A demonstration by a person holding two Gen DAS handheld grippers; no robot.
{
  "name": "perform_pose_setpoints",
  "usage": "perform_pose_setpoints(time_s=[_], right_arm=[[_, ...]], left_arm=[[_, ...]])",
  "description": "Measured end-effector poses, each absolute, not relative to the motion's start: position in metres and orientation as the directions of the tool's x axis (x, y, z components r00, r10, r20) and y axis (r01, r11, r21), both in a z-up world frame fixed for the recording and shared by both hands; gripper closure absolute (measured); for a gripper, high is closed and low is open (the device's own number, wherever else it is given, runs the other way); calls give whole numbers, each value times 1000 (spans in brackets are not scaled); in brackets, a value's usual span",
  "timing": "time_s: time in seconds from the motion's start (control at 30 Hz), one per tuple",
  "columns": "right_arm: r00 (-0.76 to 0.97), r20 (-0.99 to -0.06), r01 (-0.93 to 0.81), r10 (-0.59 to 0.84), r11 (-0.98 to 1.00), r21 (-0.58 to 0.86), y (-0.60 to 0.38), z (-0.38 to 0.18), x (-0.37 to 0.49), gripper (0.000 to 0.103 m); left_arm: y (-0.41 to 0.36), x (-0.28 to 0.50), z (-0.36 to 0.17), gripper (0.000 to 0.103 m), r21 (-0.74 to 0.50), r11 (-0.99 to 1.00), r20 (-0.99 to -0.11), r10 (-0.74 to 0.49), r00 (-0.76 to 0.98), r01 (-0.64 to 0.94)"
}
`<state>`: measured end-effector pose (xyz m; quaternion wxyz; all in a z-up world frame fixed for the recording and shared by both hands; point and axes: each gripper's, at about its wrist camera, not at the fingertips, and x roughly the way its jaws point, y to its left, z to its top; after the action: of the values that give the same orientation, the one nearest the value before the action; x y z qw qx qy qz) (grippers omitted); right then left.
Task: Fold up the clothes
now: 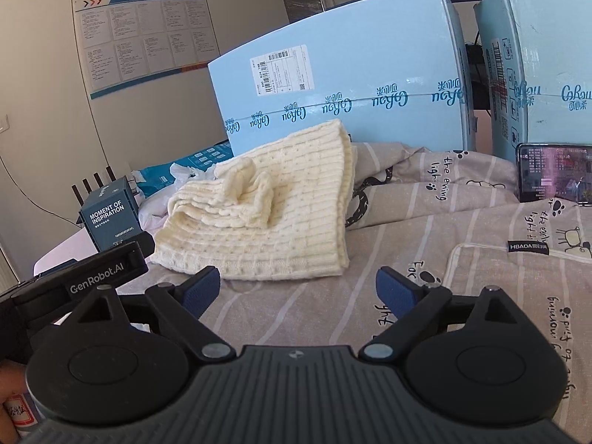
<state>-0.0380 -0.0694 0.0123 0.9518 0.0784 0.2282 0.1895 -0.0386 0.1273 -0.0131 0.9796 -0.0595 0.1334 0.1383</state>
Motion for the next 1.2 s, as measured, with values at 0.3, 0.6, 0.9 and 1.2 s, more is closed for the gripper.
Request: perform_pose_setpoints(time_s=[0.3, 0.6, 0.9, 1.2], right_arm=[[872, -345, -305, 347, 937, 171, -74, 8, -54, 0], [893, -314, -296, 321, 947, 127, -72, 10, -60, 0], [901, -320, -273, 293, 956, 106, -71, 8, -58, 0], [904, -322, -262, 280, 960, 97, -71, 7, -57, 0]], left_arm=[[122, -53, -15, 0, -67, 946, -214, 297, 931, -317], [114, -56, -16, 0, -33, 950, -190, 300, 935, -311], [111, -56, -17, 0, -18, 951, -186, 301, 935, -310], [110, -55, -18, 0, -9, 949, -195, 306, 932, -314]])
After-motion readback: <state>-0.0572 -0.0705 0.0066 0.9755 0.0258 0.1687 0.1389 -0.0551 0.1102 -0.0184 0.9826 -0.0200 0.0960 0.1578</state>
